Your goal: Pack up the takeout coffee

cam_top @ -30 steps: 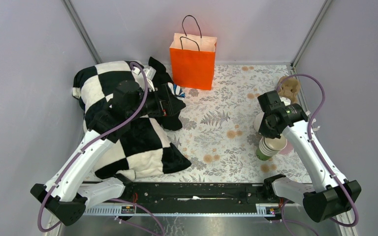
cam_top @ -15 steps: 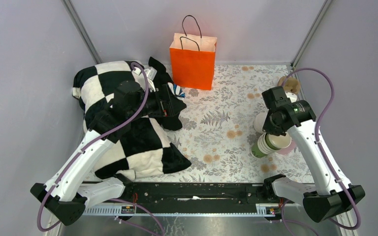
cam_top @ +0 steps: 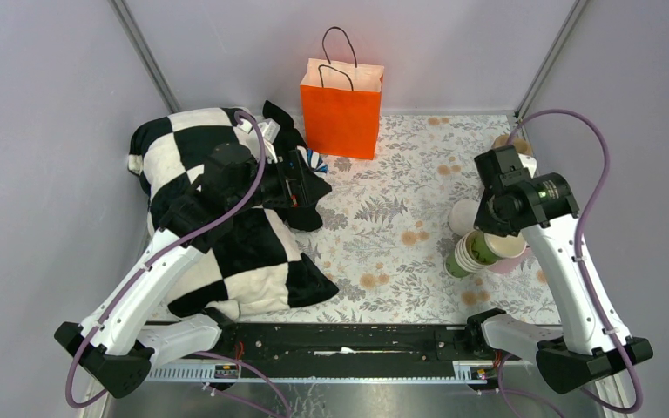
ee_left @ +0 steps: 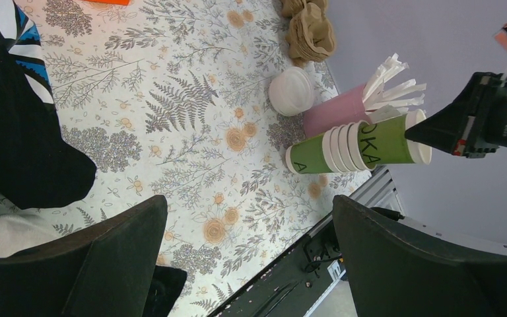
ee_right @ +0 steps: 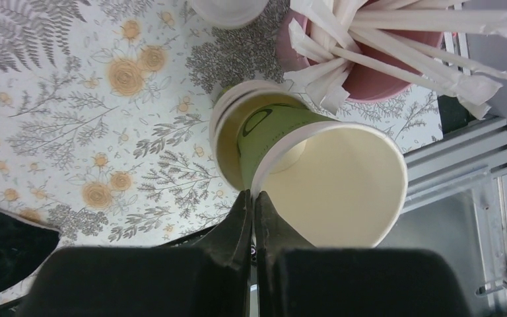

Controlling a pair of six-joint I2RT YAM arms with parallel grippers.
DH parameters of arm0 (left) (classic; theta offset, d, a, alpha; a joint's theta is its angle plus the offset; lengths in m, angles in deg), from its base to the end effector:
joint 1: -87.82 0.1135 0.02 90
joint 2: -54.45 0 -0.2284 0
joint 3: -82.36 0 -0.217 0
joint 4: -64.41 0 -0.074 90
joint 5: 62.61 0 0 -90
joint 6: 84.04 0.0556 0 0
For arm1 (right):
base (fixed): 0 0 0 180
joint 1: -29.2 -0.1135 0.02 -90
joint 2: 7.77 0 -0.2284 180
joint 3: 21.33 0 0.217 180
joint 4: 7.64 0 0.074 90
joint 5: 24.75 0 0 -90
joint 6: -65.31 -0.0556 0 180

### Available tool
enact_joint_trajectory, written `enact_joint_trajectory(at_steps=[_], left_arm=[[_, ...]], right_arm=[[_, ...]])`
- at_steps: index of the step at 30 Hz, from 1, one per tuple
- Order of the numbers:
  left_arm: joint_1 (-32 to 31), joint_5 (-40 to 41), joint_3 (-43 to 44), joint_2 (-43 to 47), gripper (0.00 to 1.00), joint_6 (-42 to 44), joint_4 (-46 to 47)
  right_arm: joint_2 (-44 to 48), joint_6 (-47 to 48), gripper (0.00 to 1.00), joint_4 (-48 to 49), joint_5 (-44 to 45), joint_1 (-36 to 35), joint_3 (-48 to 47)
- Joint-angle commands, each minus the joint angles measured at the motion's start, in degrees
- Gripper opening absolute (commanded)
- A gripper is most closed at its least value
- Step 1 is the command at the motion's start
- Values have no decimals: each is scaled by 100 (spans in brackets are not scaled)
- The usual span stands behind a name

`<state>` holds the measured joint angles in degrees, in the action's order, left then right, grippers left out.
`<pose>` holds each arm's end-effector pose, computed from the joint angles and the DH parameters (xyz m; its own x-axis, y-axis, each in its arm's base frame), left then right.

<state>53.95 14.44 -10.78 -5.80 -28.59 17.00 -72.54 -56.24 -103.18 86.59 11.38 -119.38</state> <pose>0.1761 -0.1332 0.3635 -0.6495 -0.2297 -0.7248 0.4234 0.6825 -0.5957 0.1610 0.0305 0.3279 -0.7828 0.2603 -0.5652 0.3354 0.9416 -0.0309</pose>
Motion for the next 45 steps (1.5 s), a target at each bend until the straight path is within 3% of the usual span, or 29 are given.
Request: enact_joint_trajectory(at_steps=[1,12,18,22,28,32,37,45], left_arm=[[-32,61,229,65,99,31,327],[-40,82,209,151,99,40,261],[-36,156,282,143,99,66,205],[-41,406,356,110,99,14,1],[-37,936,250,369,99,-265,-394],[-40,1167,80,642,99,-364,-633],[-35,1277,25,839,99,-382,-862],[-41,1415,-33,856,99,-302,-894]], right_arm=[[-36,301,0,-319,-73,8,-590],[-312,1007,0,-479,-1082,15,-2196],[-561,1630,0,96,-2535,-283,-2271],[-1090,1186,0,598,-1591,-1741,-2015],[-2226,770,0,1449,-631,-2977,-1234],[-3356,803,0,1751,-306,-3696,-1462],[-4127,916,0,2190,-274,-4035,-1544],[-3777,762,3,2728,-504,-4045,-563]])
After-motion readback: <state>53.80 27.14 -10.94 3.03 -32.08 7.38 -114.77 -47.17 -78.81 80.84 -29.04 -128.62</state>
